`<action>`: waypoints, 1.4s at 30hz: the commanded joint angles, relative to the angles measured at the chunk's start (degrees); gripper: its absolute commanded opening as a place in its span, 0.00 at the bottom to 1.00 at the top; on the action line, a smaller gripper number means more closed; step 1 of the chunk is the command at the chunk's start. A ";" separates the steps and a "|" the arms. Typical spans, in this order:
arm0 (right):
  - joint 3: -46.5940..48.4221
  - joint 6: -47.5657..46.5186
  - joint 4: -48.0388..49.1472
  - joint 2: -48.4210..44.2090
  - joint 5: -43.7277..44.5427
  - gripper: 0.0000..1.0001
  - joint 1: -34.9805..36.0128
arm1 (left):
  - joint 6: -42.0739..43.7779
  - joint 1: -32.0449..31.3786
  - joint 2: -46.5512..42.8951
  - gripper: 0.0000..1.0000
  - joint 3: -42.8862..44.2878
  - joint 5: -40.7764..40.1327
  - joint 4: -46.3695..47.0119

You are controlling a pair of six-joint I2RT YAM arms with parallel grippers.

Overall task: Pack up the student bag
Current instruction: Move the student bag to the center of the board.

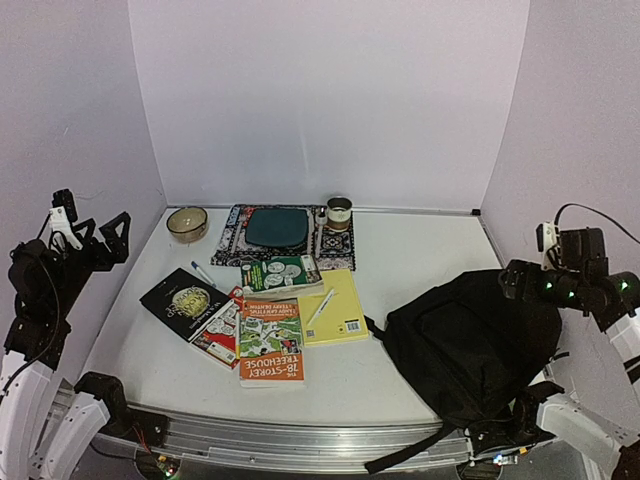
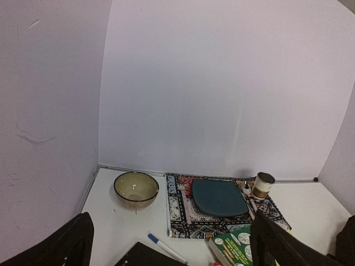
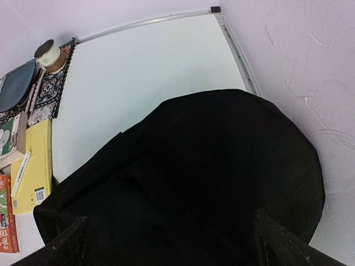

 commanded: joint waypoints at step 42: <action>7.05 8.37 -17.39 38.52 -6.01 0.72 40.69 | 1.96 0.22 11.96 0.99 4.75 12.31 -1.74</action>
